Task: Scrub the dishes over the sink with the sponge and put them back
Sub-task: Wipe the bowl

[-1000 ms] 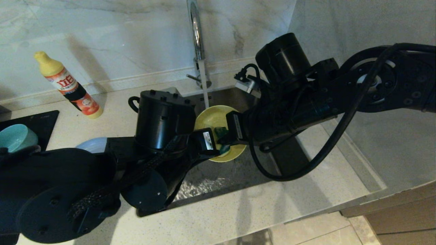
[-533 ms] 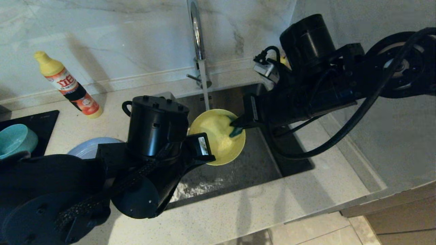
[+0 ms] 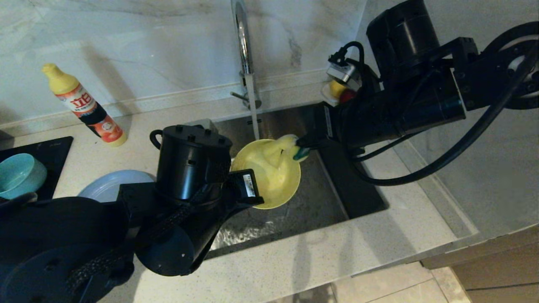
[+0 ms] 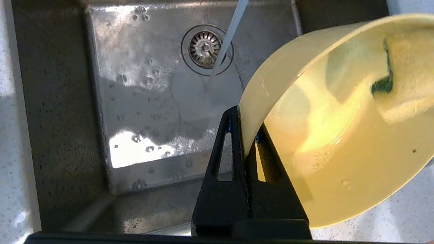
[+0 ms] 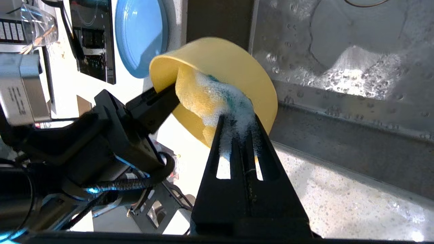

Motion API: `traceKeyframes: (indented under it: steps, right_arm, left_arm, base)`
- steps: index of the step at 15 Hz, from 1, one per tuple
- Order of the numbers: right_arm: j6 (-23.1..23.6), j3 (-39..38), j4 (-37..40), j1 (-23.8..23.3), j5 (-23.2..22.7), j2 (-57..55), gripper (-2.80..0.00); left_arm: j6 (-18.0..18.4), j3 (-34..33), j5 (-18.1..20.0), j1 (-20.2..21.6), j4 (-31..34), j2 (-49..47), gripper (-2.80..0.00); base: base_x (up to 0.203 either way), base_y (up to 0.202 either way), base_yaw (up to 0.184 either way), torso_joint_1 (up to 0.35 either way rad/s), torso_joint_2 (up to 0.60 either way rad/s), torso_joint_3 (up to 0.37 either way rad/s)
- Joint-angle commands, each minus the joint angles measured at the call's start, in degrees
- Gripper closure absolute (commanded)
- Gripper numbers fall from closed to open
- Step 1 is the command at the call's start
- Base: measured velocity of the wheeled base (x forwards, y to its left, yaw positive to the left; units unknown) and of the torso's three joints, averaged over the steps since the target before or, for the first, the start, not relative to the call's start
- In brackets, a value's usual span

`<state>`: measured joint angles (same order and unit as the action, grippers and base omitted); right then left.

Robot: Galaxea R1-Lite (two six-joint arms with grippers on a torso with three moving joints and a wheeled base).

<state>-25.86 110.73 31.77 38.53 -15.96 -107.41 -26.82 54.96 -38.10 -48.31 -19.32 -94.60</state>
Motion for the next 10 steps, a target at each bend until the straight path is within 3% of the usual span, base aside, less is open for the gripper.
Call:
traceKeyframes:
  steps: [1, 10]
  right_arm:
    - [-0.16, -0.11, 1.85, 0.05, -0.28, 0.36, 0.00]
    - [-0.34, -0.43, 3.30, 4.71, -0.30, -2.81, 0.00]
  left_arm:
    - [0.15, 0.85, -0.22, 0.66, -0.37, 0.38, 0.00]
    - [2.48, 5.69, -0.66, 2.34, -1.17, -2.08, 0.00]
  base:
    - [0.000, 0.000, 0.000, 0.000, 0.00, 0.000]
    - [0.000, 0.000, 0.000, 0.000, 0.00, 0.000]
